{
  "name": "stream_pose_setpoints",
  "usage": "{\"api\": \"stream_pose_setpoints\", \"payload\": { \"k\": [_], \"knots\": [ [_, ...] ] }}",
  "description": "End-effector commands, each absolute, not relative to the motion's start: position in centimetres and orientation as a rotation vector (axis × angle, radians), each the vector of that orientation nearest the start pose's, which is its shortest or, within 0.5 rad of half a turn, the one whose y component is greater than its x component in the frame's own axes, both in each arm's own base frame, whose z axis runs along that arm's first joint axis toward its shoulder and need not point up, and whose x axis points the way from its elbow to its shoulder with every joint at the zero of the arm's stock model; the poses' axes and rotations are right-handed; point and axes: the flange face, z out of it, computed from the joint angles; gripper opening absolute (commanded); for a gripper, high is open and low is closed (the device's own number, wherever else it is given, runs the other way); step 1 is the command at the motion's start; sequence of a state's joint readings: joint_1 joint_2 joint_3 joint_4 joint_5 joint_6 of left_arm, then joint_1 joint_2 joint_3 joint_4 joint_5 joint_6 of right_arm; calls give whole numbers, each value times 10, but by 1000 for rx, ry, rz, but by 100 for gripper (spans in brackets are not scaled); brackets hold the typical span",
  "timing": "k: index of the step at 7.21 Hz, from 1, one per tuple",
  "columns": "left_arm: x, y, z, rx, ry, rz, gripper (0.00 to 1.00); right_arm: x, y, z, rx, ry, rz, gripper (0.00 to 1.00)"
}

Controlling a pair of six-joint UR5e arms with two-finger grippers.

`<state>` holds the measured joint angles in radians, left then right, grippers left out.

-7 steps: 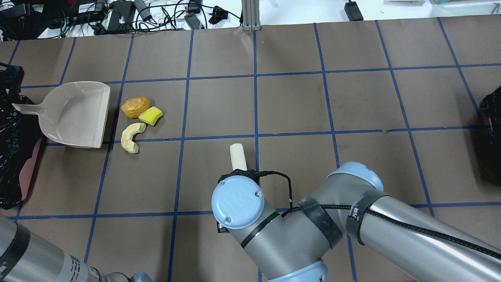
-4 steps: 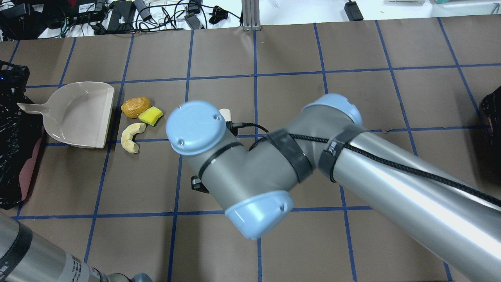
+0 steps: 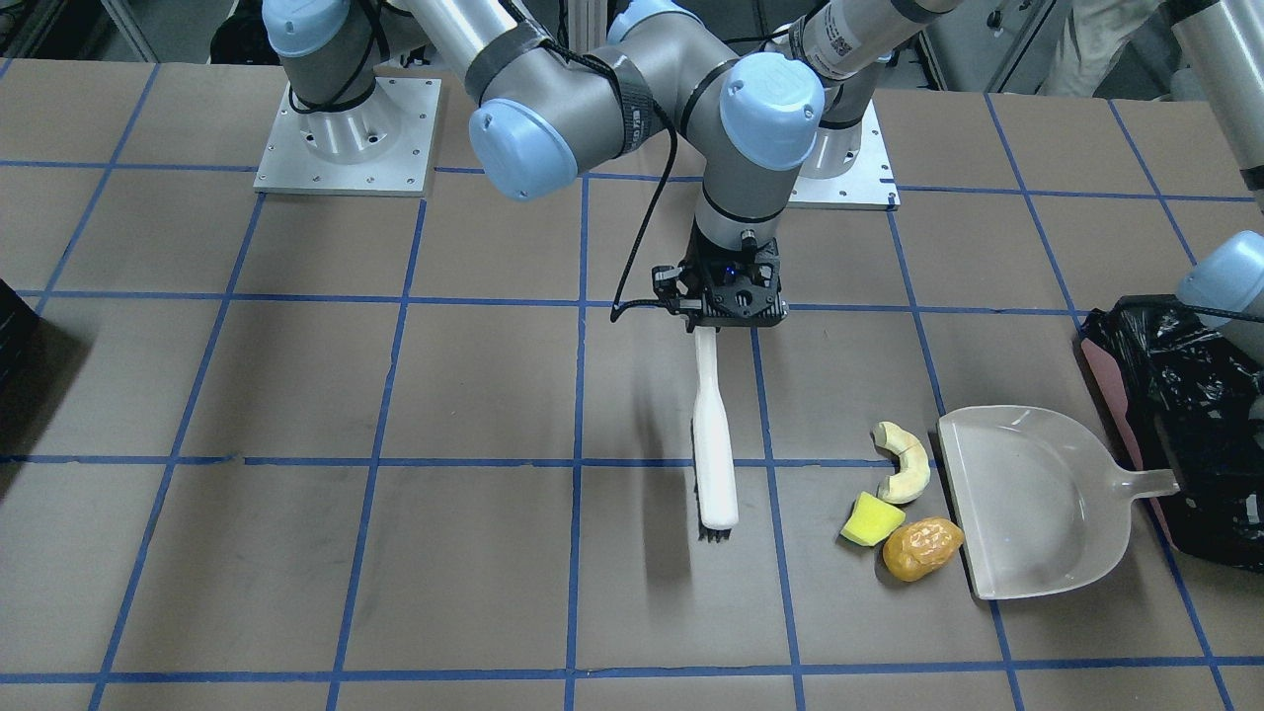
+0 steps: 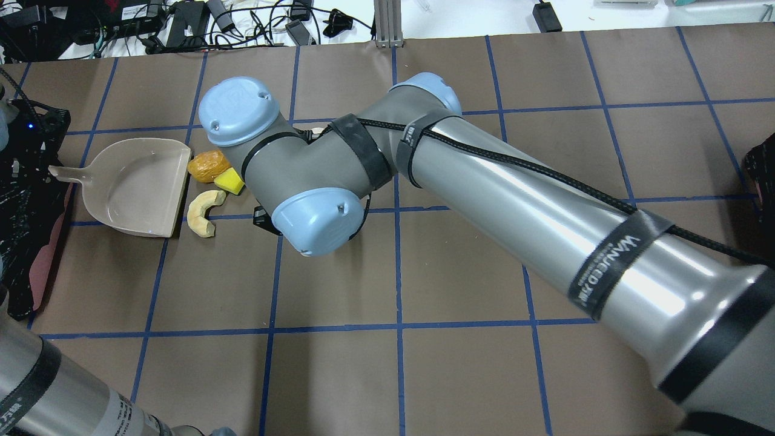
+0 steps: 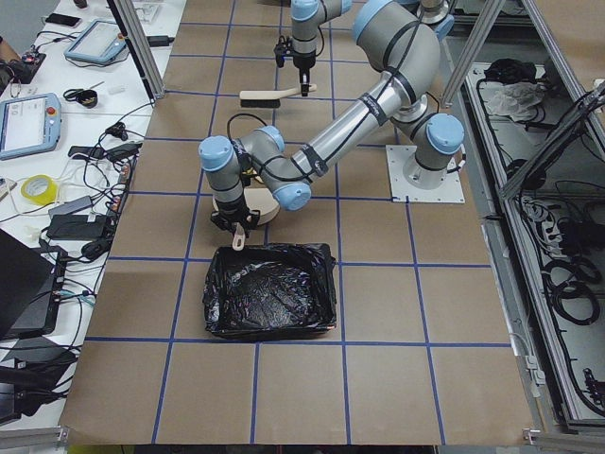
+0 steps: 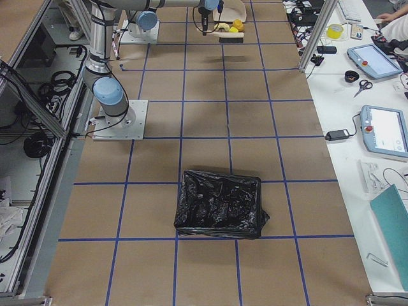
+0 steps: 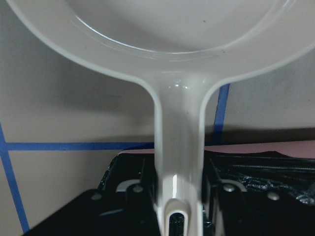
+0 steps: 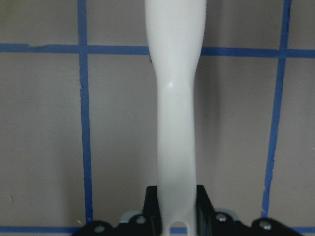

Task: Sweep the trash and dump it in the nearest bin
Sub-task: 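Swing the brush with the right gripper over to the trash pile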

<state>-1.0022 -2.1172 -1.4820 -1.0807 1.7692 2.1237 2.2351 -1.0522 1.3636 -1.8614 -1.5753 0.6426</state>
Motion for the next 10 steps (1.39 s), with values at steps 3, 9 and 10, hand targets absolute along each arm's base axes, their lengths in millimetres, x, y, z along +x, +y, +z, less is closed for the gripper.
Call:
{"api": "stream_pose_setpoints", "payload": {
  "k": [3, 9, 10],
  "knots": [
    [251, -641, 259, 2138, 2145, 324, 0, 590, -532, 269, -1, 3099, -23, 0],
    [242, -638, 251, 2078, 2152, 300, 0, 666, -465, 236, 104, 3065, 71, 0],
    [242, -637, 250, 2076, 2150, 298, 0, 678, -464, 234, 106, 2988, 56, 0]
  ]
}}
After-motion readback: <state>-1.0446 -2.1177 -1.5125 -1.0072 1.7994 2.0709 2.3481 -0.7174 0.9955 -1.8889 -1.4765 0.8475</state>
